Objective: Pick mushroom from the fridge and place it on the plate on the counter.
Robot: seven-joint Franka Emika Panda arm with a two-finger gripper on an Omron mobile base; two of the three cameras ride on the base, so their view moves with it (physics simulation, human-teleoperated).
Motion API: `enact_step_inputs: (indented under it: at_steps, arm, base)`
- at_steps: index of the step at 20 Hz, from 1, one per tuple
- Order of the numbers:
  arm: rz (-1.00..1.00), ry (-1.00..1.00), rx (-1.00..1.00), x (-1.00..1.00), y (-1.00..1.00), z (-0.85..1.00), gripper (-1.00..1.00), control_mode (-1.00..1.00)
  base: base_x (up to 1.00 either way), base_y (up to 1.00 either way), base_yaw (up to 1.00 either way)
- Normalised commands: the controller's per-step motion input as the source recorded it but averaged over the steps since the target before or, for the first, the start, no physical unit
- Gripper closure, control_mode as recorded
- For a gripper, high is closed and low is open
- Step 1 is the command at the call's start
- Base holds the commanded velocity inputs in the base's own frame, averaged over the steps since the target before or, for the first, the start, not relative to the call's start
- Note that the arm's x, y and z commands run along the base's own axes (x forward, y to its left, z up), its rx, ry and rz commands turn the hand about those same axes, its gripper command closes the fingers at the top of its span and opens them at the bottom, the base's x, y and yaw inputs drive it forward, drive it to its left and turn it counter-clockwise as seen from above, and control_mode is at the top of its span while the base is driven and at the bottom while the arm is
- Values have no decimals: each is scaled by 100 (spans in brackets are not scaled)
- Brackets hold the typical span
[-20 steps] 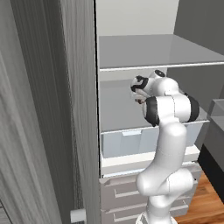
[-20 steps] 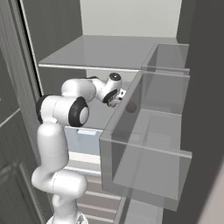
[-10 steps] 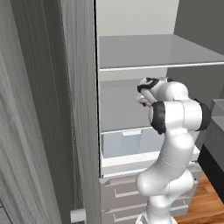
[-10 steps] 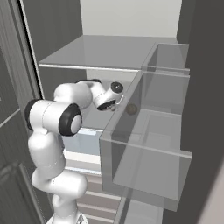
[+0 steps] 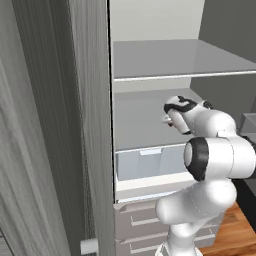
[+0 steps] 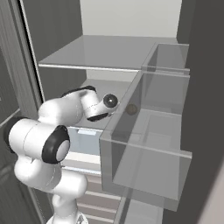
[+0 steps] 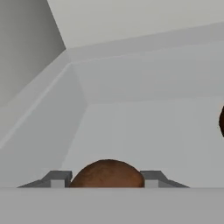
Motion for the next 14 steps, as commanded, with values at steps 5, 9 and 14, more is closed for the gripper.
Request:
enact_step_inputs:
  at_steps: [5,9,14]
  arm:
    - [-5,0,-13,-42,0,43,100,-100]
    - [-13,9,-17,-32,0,62,100,-100]
    - [-19,24,-10,-30,0,68,100,-100]
  base:
    - [0,0,0]
    - [0,0,0]
    - [0,0,0]
